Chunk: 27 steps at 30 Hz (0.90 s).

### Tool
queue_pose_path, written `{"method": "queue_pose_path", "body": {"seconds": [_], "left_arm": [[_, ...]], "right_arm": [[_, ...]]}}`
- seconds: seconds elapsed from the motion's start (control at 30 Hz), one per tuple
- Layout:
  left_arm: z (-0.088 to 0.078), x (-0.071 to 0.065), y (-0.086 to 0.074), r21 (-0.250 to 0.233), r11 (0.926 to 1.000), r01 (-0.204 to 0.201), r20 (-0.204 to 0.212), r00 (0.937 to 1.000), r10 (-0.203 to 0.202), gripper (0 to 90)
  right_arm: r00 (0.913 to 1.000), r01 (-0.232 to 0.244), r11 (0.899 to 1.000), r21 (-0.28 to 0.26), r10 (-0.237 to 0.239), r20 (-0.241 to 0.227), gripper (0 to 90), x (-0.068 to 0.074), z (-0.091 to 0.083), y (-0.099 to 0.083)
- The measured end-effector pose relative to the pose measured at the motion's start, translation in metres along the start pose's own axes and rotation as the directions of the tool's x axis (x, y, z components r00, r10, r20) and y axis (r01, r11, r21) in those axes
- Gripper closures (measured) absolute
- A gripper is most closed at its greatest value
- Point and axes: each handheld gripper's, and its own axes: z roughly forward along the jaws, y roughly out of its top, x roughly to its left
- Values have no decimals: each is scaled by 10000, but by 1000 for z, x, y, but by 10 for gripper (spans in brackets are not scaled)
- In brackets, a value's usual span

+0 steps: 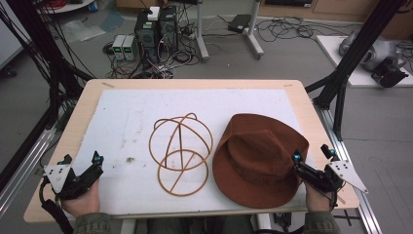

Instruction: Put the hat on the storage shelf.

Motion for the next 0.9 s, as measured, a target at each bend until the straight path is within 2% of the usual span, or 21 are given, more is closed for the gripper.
{"method": "queue_pose_path", "body": {"seconds": [0.17,0.57,0.9], "left_arm": [[-1,2,0,-22,10000,50,-44,10000,-50,163],[-1,2,0,-7,10000,8,-12,10000,-8,163],[-1,3,0,-6,10000,62,-76,10000,-62,163]], "right_arm": [[10000,-43,9999,-133,44,65,57,-1,-1,2],[10000,-66,10000,-71,66,40,57,-1,-1,2],[9990,101,9998,167,-94,-428,57,0,1,3]]}}
